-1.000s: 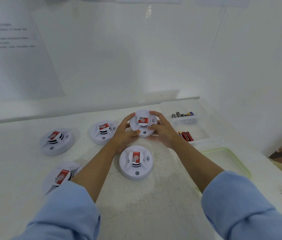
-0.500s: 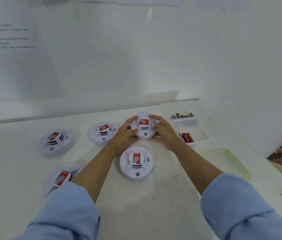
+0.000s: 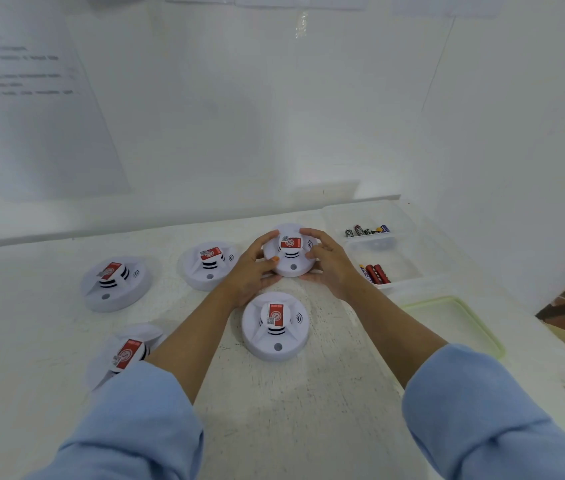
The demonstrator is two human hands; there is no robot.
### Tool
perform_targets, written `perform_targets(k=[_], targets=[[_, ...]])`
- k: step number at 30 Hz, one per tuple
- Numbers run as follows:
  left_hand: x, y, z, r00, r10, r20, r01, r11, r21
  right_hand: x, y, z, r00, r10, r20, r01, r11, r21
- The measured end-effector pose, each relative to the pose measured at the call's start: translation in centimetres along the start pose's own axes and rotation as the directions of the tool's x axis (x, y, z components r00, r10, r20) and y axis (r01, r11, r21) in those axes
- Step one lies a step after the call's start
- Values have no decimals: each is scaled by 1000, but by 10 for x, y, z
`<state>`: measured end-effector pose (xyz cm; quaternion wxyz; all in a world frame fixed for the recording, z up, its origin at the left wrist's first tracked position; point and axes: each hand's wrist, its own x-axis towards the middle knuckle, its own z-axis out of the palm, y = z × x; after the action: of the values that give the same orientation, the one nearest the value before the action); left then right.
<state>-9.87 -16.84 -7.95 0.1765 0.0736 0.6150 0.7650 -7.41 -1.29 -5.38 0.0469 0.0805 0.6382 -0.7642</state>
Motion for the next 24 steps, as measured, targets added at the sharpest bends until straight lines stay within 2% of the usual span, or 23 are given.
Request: perform_targets(k=[24], targets=[[-1, 0, 0, 1000, 0, 4, 0, 1000, 20, 2, 3, -1, 1000, -15, -3, 15, 1000, -8]])
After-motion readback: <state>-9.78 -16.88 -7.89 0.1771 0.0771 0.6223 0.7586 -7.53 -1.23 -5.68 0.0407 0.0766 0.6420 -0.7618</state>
